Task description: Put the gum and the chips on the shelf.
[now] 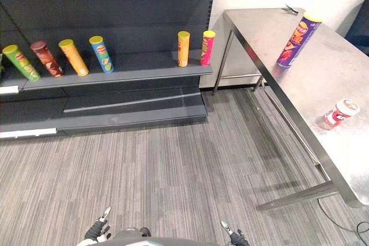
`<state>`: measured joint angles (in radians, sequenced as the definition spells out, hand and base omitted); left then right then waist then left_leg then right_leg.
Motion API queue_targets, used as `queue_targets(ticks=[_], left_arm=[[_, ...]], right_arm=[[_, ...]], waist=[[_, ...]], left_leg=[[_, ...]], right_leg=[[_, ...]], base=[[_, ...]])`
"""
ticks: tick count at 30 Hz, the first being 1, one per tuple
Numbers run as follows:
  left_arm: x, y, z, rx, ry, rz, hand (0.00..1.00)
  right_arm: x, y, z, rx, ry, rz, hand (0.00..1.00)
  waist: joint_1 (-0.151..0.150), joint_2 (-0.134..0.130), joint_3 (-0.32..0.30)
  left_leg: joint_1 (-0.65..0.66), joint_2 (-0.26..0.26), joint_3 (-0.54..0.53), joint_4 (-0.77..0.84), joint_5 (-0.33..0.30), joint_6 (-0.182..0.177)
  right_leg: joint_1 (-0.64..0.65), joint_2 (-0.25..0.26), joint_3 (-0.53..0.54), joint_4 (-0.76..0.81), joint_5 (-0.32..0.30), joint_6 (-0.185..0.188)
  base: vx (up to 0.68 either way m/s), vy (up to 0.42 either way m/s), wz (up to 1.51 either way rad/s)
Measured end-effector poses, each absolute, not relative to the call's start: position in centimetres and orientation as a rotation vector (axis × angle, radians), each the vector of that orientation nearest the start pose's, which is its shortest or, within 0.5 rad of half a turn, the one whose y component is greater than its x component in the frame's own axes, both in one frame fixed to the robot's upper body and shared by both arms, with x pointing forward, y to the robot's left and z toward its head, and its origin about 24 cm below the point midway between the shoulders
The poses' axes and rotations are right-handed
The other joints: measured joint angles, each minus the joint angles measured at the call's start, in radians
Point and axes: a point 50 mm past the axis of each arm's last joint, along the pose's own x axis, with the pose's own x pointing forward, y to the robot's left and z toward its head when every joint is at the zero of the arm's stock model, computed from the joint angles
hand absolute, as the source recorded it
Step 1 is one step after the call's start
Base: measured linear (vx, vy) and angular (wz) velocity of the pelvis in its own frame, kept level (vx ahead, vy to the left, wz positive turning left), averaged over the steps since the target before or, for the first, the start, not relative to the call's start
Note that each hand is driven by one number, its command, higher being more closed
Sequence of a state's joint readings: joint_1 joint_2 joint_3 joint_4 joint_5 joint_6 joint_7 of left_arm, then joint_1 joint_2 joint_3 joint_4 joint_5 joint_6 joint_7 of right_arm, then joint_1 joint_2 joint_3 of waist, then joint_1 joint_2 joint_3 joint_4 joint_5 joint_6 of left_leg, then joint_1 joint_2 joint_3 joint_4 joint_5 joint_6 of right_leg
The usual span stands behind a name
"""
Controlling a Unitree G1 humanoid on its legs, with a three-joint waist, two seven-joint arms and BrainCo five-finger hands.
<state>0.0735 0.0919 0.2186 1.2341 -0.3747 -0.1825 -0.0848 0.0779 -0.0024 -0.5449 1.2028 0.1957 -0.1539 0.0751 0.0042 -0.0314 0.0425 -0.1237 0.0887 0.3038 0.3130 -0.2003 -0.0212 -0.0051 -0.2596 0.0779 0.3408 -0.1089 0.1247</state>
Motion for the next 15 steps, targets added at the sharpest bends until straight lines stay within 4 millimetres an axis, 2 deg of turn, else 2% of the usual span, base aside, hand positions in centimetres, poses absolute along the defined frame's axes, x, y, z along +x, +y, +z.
queue_targets(ticks=[1, 2, 3, 4, 5, 6, 7, 8, 9, 10, 11, 12, 13, 14, 15], left_arm=[[6.9, 21.1, -16.7, -0.346, 1.04, 0.434, 0.0], [6.9, 21.4, -16.6, -0.328, 1.047, 0.424, 0.0], [6.8, 21.2, -16.7, -0.314, 1.061, 0.399, 0.0], [6.6, 21.3, -16.7, -0.285, 1.083, 0.373, 0.0], [6.5, 21.3, -16.8, -0.278, 1.087, 0.368, 0.0], [6.4, 21.2, -16.8, -0.276, 1.094, 0.364, 0.0], [6.4, 21.2, -16.8, -0.275, 1.095, 0.361, 0.0], [6.4, 21.3, -16.8, -0.275, 1.092, 0.364, 0.0], [6.5, 21.4, -16.8, -0.279, 1.088, 0.371, 0.0], [6.3, 20.9, -16.9, -0.3, 1.096, 0.377, 0.0], [6.3, 20.4, -17.0, -0.317, 1.105, 0.369, 0.0], [6.3, 20.0, -17.1, -0.325, 1.106, 0.365, 0.0], [6.6, 19.9, -17.0, -0.333, 1.098, 0.364, 0.0], [6.6, 19.9, -17.0, -0.338, 1.096, 0.367, 0.0], [6.6, 19.9, -17.0, -0.345, 1.093, 0.376, 0.0]], right_arm=[[6.1, -20.5, -16.9, 0.467, 1.021, -0.595, 0.0], [6.3, -20.7, -16.8, 0.462, 1.013, -0.595, 0.0], [6.5, -21.0, -16.7, 0.455, 1.005, -0.597, 0.0], [6.6, -21.3, -16.7, 0.444, 1.0, -0.595, 0.0], [6.7, -21.3, -16.6, 0.438, 0.999, -0.587, 0.0], [6.9, -21.5, -16.6, 0.419, 0.995, -0.571, 0.0], [7.2, -21.6, -16.5, 0.397, 0.993, -0.55, 0.0], [7.5, -21.5, -16.4, 0.388, 0.992, -0.533, 0.0], [7.5, -21.5, -16.5, 0.385, 0.994, -0.53, 0.0], [8.0, -22.1, -16.3, 0.372, 0.98, -0.531, 0.0], [9.1, -22.5, -15.9, 0.354, 0.952, -0.519, 0.0], [9.6, -22.7, -15.8, 0.347, 0.939, -0.511, 0.0], [10.3, -22.7, -15.6, 0.344, 0.925, -0.502, 0.0], [10.2, -22.7, -15.6, 0.343, 0.928, -0.502, 0.0], [10.1, -22.6, -15.7, 0.343, 0.929, -0.502, 0.0]], waist=[[0.0, 0.005, 0.005], [-0.003, 0.008, 0.013], [-0.008, 0.022, 0.024], [-0.025, 0.023, 0.036], [-0.03, 0.023, 0.04], [-0.031, 0.027, 0.043], [-0.028, 0.025, 0.049], [-0.028, 0.018, 0.055], [-0.028, 0.014, 0.064], [-0.025, 0.038, 0.072], [-0.03, 0.075, 0.089], [-0.031, 0.074, 0.106], [-0.03, 0.093, 0.121], [-0.029, 0.081, 0.132], [-0.03, 0.085, 0.13]], left_leg=[[0.051, -0.005, 0.022, -0.036, -0.001, 0.003], [0.081, -0.008, 0.028, -0.052, -0.006, 0.01], [0.125, -0.01, 0.039, -0.075, -0.015, 0.023], [0.198, -0.007, 0.044, -0.109, -0.025, 0.031], [0.224, -0.005, 0.045, -0.126, -0.025, 0.03], [0.269, 0.002, 0.056, -0.162, -0.026, 0.027], [0.295, 0.006, 0.077, -0.192, -0.029, 0.013], [0.315, 0.002, 0.094, -0.21, -0.031, -0.006], [0.332, -0.004, 0.096, -0.224, -0.03, -0.018], [0.355, 0.016, 0.103, -0.261, -0.017, -0.031], [0.354, 0.032, 0.127, -0.269, -0.009, -0.041], [0.354, 0.035, 0.146, -0.278, -0.008, -0.044], [0.354, 0.038, 0.172, -0.282, 0.0, -0.056], [0.355, 0.04, 0.181, -0.29, 0.009, -0.061], [0.36, 0.042, 0.182, -0.293, 0.013, -0.068]], right_leg=[[-0.066, -0.002, 0.026, 0.147, 0.029, 0.0], [-0.098, -0.002, 0.027, 0.224, 0.056, -0.002], [-0.14, -0.005, 0.018, 0.337, 0.097, -0.005], [-0.187, -0.008, -0.042, 0.488, 0.059, -0.029], [-0.203, -0.009, -0.079, 0.524, 0.025, -0.042], [-0.236, -0.011, -0.186, 0.55, -0.034, -0.069], [-0.261, -0.015, -0.297, 0.493, -0.049, -0.08], [-0.26, -0.015, -0.375, 0.379, -0.014, -0.071], [-0.245, -0.012, -0.428, 0.335, -0.027, -0.087], [-0.207, 0.025, -0.464, 0.244, -0.035, -0.087], [-0.196, 0.051, -0.49, 0.188, -0.033, -0.089], [-0.201, 0.06, -0.499, 0.171, -0.033, -0.089], [-0.2, 0.075, -0.512, 0.142, -0.033, -0.089], [-0.196, 0.092, -0.516, 0.11, -0.033, -0.09], [-0.19, 0.1, -0.518, 0.097, -0.033, -0.09]], base=[[0.28, 0.146, -0.61], [0.17, 0.076, -0.43], [0.2, 0.047, -0.28], [0.18, 0.033, -0.21], [0.21, 0.004, -0.14], [0.16, -0.033, -0.19], [0.17, -0.072, -0.25], [0.14, -0.089, -0.28], [0.19, -0.09, -0.51], [0.2, -0.095, -0.75], [0.17, -0.08, -0.88], [0.08, -0.087, -0.8], [0.06, -0.076, -0.69], [0.07, -0.077, -0.59], [0.09, -0.074, -0.42]])
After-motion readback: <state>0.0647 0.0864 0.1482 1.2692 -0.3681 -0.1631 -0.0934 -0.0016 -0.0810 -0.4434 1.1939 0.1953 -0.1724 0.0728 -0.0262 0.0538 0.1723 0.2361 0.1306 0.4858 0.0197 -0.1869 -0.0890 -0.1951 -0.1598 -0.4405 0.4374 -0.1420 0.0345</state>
